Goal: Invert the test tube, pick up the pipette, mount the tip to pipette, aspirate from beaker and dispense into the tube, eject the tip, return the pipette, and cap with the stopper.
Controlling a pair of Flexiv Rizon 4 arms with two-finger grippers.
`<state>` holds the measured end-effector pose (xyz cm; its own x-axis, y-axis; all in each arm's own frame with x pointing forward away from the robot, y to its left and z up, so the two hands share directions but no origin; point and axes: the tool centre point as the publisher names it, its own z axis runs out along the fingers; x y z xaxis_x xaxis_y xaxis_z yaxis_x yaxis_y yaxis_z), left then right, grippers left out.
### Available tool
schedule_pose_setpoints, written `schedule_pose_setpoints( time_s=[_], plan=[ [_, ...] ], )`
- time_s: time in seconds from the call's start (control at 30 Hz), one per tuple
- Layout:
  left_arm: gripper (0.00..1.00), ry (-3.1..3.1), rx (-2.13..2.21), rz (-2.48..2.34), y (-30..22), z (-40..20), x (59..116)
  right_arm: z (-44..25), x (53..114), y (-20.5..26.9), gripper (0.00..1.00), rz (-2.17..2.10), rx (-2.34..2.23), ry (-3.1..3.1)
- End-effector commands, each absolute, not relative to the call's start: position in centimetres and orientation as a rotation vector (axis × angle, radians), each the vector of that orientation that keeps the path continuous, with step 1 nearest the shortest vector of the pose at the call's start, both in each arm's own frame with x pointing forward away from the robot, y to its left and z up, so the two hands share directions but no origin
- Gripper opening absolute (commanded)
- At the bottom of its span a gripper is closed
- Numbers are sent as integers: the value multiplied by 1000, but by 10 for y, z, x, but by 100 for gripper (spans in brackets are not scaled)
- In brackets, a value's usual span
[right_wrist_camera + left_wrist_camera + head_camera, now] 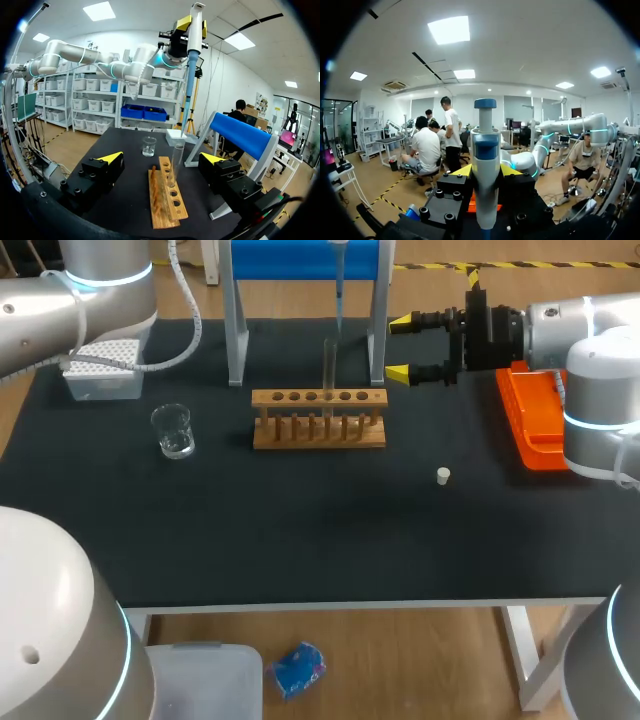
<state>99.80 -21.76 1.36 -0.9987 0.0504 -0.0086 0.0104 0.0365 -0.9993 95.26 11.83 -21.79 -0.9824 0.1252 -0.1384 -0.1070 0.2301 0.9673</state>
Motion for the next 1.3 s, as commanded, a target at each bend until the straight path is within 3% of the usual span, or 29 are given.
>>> schedule_pose_setpoints(
  time_s=[0.03, 1.3],
  plan=[
    [0, -2241, -63, 2161, -217, 11, 999, -218, 952, 118, 100, 1838, 19, 2310],
    [0, -2239, -14, 2180, -206, -14, 1004, -218, 952, 118, 100, 1838, 19, 2310]
  ],
)
